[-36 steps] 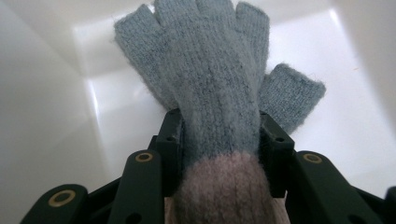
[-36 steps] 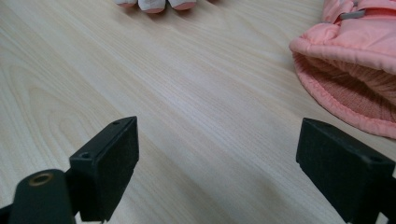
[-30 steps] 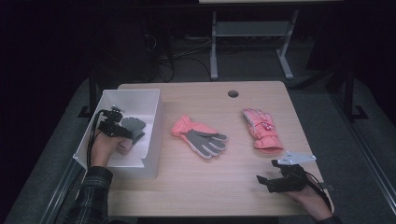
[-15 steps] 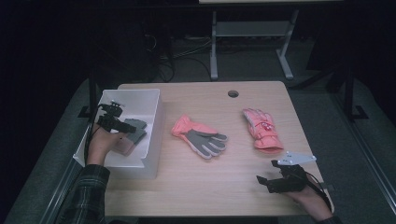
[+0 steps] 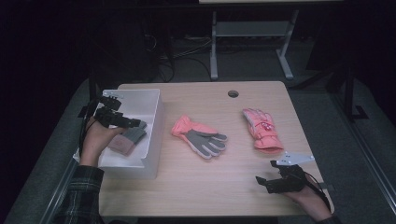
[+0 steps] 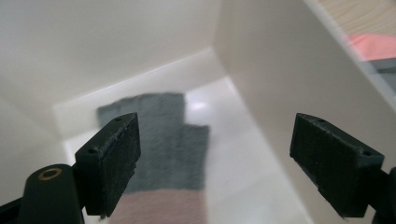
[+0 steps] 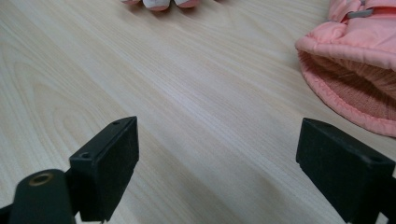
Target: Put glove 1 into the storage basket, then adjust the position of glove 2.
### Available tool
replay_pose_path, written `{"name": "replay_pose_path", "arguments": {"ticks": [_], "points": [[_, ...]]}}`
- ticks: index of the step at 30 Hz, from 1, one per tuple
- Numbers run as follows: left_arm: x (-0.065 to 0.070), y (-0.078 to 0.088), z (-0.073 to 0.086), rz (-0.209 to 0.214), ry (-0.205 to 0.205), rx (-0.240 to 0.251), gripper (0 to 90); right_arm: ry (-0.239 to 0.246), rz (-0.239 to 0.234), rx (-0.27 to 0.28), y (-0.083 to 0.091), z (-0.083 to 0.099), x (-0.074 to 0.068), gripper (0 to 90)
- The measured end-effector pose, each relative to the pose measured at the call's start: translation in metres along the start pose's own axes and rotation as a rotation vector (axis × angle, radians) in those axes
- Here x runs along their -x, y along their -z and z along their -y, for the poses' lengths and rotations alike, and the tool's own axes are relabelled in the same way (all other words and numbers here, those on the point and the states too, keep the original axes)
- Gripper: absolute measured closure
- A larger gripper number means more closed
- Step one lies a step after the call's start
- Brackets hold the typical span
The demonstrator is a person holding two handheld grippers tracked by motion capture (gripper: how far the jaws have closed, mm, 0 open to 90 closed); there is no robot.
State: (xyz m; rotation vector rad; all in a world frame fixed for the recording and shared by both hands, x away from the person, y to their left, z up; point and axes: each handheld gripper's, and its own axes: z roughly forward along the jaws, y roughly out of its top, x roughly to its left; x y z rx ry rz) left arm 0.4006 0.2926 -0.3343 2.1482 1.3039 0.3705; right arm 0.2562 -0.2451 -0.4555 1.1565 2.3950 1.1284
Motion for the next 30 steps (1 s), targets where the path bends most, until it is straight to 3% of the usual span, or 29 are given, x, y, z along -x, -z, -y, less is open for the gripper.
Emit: {"name": "replay_pose_path", "arguments": {"ticks": [4,9,20,25,30], "points": [[0.013,0.003,-0.006,0.054,-0.02,0.027,15.9,0.001,-0.001,0.001,0.0,0.0,0.0,12.9],[0.035,0.007,-0.013,0.091,-0.066,0.053,15.9,0.001,-0.001,0.001,0.0,0.0,0.0,12.9],[0.093,0.008,-0.021,0.192,-0.145,0.094,17.2,0.005,-0.005,-0.002,0.0,0.0,-0.001,12.9],[0.117,0.003,-0.025,0.228,-0.178,0.12,27.4,0.004,-0.007,-0.002,-0.001,-0.001,-0.003,12.9],[0.138,-0.005,-0.03,0.227,-0.214,0.121,42.9,0.01,-0.008,-0.002,-0.001,-0.001,-0.003,12.9]]}}
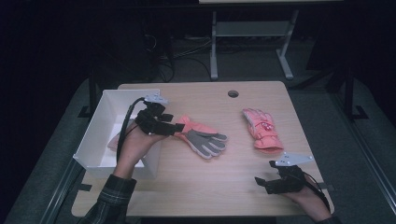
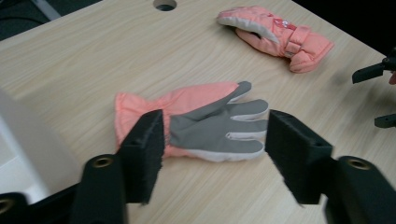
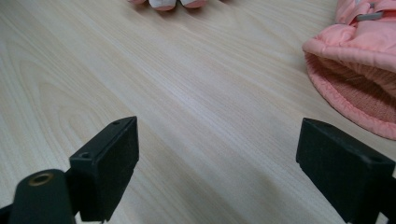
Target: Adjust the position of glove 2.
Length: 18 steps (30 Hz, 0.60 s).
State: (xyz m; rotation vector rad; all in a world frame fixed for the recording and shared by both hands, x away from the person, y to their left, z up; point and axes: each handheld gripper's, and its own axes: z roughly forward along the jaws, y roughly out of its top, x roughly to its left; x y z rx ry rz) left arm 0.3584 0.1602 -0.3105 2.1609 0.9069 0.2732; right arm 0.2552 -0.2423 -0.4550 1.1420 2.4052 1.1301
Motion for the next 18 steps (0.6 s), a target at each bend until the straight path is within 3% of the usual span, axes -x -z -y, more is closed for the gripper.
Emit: {"name": "replay_pose_path", "arguments": {"ticks": [3,7,9,13,18], "points": [[0.009,-0.012,-0.004,0.012,-0.008,-0.005,56.6,-0.003,-0.001,0.0,0.0,0.0,0.0,13.0],[0.018,-0.028,-0.006,0.021,-0.019,-0.011,81.9,-0.003,-0.006,0.005,0.0,0.0,0.0,13.0],[0.022,-0.039,-0.007,0.018,-0.026,-0.03,88.7,0.003,-0.004,0.001,0.0,0.0,0.0,13.0],[0.027,-0.062,-0.005,0.023,-0.032,-0.05,89.7,0.006,-0.007,0.001,0.0,0.0,0.0,13.0],[0.022,-0.091,0.002,-0.009,-0.024,-0.082,89.7,0.005,-0.01,0.004,0.001,0.001,-0.001,13.0]]}}
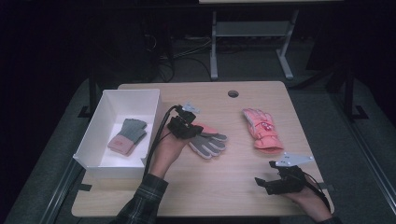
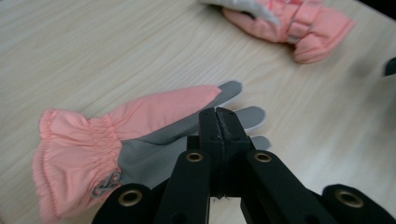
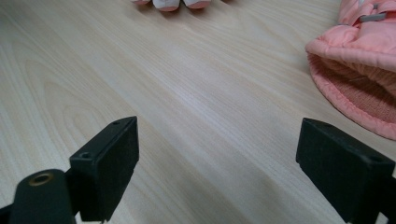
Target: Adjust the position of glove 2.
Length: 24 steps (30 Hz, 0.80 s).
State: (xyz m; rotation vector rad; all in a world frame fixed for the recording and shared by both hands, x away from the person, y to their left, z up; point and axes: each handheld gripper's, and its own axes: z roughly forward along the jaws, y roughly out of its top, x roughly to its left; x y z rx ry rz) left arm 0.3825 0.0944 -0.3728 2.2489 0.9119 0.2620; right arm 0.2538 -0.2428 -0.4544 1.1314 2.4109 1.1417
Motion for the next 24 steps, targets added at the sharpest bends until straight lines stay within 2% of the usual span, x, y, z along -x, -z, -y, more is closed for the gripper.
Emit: {"name": "replay_pose_path", "arguments": {"ticks": [5,9,13,18,20,24], "points": [[-0.008,-0.019,0.005,-0.04,-0.009,-0.012,89.7,0.001,-0.001,0.002,0.0,0.0,-0.001,13.0],[-0.017,-0.03,0.01,-0.058,0.015,-0.018,89.7,-0.001,-0.005,-0.004,-0.001,0.0,0.0,13.0],[-0.024,-0.04,0.013,-0.082,0.022,-0.034,89.7,-0.003,-0.005,-0.004,0.0,0.001,0.0,13.0],[-0.03,-0.052,0.018,-0.066,0.034,-0.076,89.8,-0.001,-0.002,0.0,0.001,0.001,0.0,13.0],[-0.031,-0.055,0.021,-0.047,0.052,-0.075,89.7,-0.002,-0.003,-0.002,0.0,0.001,0.0,13.0],[-0.032,-0.055,0.024,-0.019,0.059,-0.076,89.8,-0.001,-0.003,-0.002,0.0,0.001,0.001,13.0]]}}
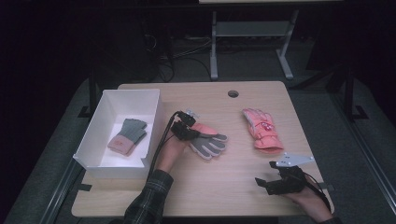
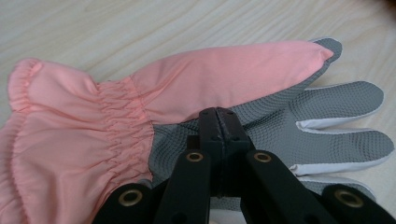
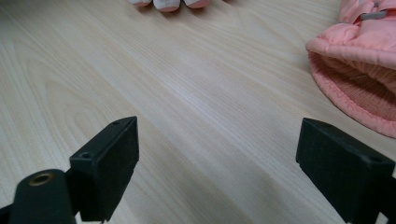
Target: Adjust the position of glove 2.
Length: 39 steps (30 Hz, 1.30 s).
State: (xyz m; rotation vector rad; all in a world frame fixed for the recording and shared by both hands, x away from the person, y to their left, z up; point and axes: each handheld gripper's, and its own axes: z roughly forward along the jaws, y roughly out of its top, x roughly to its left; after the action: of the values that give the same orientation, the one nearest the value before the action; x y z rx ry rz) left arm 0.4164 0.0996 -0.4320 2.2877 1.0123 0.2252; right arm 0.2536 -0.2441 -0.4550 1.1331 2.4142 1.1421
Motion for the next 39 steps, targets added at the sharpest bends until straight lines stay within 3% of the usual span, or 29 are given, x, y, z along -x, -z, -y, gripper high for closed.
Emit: {"name": "replay_pose_path", "arguments": {"ticks": [3,7,11,20,22,27,32,34,37,39], "points": [[0.003,0.0,0.0,0.018,-0.006,-0.002,89.9,-0.005,0.002,0.001,0.001,0.0,0.0,13.0],[0.013,-0.001,0.0,0.076,-0.02,-0.004,89.8,0.0,0.005,0.002,0.001,0.0,-0.001,13.0],[0.026,-0.002,0.002,0.127,-0.042,-0.012,89.8,0.002,0.005,0.001,0.0,0.0,0.0,12.9],[0.059,-0.004,0.003,0.201,-0.099,-0.043,89.8,0.0,0.008,0.003,0.002,0.001,-0.001,13.0],[0.067,-0.004,0.003,0.211,-0.131,-0.053,89.8,0.0,0.007,0.002,0.002,0.0,-0.001,13.0],[0.082,-0.003,0.003,0.235,-0.163,-0.066,89.8,0.007,-0.004,-0.006,0.001,0.0,-0.002,12.9],[0.079,0.006,-0.007,0.226,-0.169,-0.031,89.8,0.007,-0.013,-0.012,0.005,-0.004,-0.006,13.2],[0.075,0.008,-0.013,0.211,-0.173,-0.018,89.8,0.009,-0.026,0.006,0.008,-0.006,-0.009,18.9],[0.066,0.005,-0.022,0.191,-0.147,0.01,89.7,0.036,-0.042,0.027,0.01,-0.009,-0.019,40.6],[0.059,0.001,-0.029,0.173,-0.131,0.005,89.8,0.081,-0.069,0.036,0.008,-0.012,-0.028,54.1]]}}
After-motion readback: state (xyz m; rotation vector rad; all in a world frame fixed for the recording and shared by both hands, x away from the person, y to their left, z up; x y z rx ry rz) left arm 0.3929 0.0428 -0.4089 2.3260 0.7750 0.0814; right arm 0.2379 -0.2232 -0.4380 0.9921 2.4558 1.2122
